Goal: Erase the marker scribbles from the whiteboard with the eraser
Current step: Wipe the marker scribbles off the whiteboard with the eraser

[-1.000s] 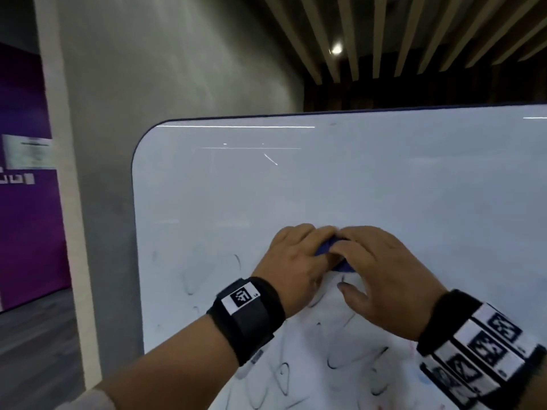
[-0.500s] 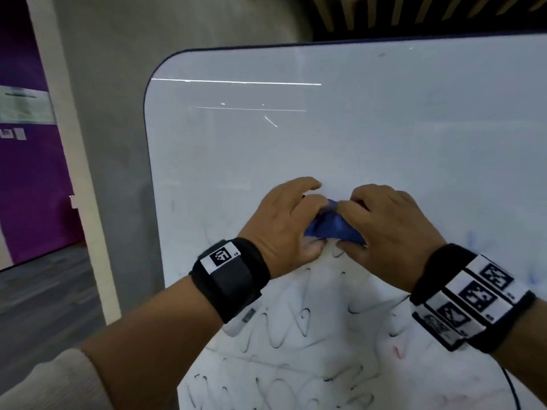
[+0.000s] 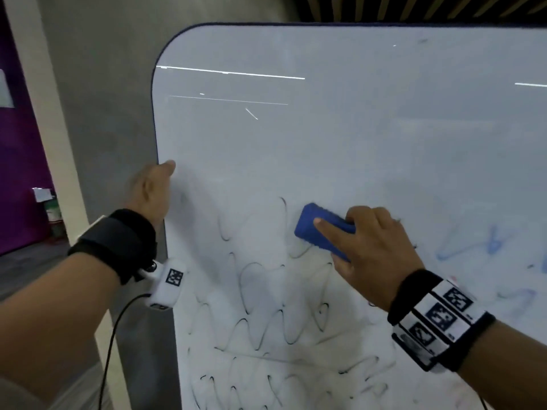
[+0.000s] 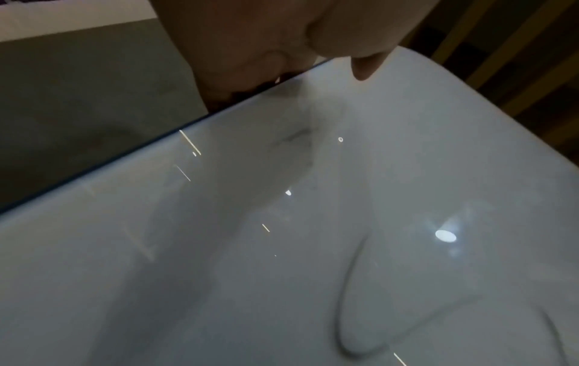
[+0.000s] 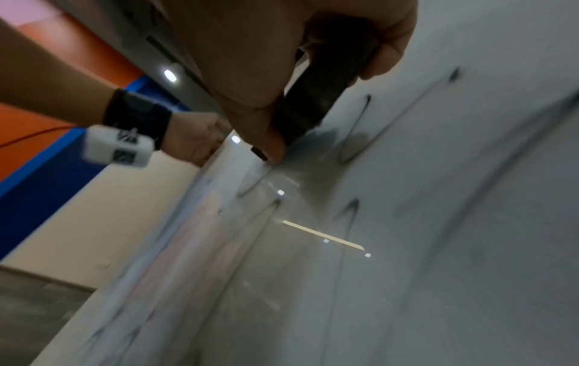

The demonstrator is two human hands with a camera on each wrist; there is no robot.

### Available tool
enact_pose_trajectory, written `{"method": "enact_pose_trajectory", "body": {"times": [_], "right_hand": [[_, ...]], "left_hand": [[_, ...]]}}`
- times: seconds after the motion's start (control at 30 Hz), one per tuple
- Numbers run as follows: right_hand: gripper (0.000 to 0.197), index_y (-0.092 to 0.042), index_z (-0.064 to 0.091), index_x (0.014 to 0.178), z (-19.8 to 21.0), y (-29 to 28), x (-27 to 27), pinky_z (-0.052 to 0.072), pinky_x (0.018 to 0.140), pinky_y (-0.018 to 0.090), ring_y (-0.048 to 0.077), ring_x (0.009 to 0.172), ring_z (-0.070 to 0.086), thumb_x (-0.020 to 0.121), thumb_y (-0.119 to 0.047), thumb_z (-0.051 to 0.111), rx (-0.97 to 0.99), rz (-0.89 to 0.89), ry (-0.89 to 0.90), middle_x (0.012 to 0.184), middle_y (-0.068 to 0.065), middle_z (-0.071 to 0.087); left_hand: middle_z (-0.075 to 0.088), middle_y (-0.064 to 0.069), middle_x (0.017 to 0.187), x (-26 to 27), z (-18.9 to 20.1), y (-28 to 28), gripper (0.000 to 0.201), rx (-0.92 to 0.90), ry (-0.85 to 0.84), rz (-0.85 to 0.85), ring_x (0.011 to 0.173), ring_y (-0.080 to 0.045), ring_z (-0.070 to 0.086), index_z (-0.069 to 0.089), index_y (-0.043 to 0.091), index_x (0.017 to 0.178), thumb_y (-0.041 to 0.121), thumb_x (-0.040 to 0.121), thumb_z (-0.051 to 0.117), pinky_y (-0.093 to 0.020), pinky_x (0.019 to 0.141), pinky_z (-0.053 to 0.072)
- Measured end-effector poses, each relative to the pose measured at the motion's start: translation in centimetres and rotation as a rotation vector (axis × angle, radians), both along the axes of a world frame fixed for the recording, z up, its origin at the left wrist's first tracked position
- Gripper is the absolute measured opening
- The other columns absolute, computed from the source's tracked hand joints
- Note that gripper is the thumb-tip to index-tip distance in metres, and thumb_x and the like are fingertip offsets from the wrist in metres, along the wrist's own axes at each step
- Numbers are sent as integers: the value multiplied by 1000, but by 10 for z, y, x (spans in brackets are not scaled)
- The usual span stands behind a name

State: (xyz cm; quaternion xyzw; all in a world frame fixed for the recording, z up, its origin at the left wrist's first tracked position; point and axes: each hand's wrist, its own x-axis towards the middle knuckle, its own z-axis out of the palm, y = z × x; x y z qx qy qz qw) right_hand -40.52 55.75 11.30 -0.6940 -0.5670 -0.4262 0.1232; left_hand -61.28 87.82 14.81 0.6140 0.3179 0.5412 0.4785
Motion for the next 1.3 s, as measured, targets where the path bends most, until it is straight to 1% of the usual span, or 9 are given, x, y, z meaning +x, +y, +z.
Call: {"method": "enact_pose_trajectory", "body": {"times": [0.1,0.2,0.3,0.47,0.63,0.83,1.1,1.2,1.3], "right_hand": [[63,-23,59,132,15,17,-7,49,63,43,33,83,43,71,-28,77,151,-44,77,99,14,49],[69,-20,57,132,-15,43,-29,49,63,44,32,81,44,68,-26,81,46,36,79,98,14,49],[70,-23,58,131,-26,51,-37,49,62,43,31,80,45,66,-25,83,-20,41,47,98,12,50],[68,-21,57,136,-18,57,-43,47,74,45,33,90,39,73,-30,79,267,-61,151,106,16,44],[72,-22,58,134,-52,98,-76,49,64,42,33,82,46,67,-28,85,78,45,154,99,14,52],[67,-21,61,133,-25,27,-30,36,81,47,44,89,51,70,-21,82,274,-179,190,104,21,53],[66,-25,63,127,-9,156,-111,41,64,41,36,85,49,64,-19,80,131,63,92,102,14,55],[68,-23,59,130,0,190,-142,42,62,40,34,85,48,65,-20,81,65,75,49,98,12,53],[69,-22,59,129,-13,174,-134,44,58,39,34,82,47,65,-21,81,15,68,78,96,11,51]], "left_hand": [[56,1,131,5,-6,4,61,-104,-43,-9,123,-19,53,59,17,135,56,88,57,-40,111,39],[66,-2,127,-1,-11,15,75,-137,-114,-42,117,-23,62,67,14,120,70,70,68,-44,110,44],[71,1,124,-2,-24,31,96,-131,-120,-142,117,-19,65,68,14,126,82,60,72,-47,110,45],[74,-4,117,-11,-15,16,75,-117,-145,-283,110,-21,70,69,11,123,68,73,67,-46,104,51],[67,-7,128,-17,-7,-2,53,-80,-78,-194,118,-22,64,64,9,130,50,99,55,-42,110,46],[62,-2,136,-16,-14,9,93,-49,-88,-227,127,-18,57,61,17,134,79,64,55,-42,117,38],[58,-5,141,-21,-6,3,85,-84,-11,-236,130,-23,55,58,13,140,78,84,55,-45,116,38],[55,-9,145,-22,-5,3,72,-85,-19,-238,132,-24,54,53,11,143,65,95,50,-43,116,39],[59,-6,141,-21,-8,4,89,-49,-30,-244,130,-21,56,57,15,140,78,77,51,-42,117,38]]}}
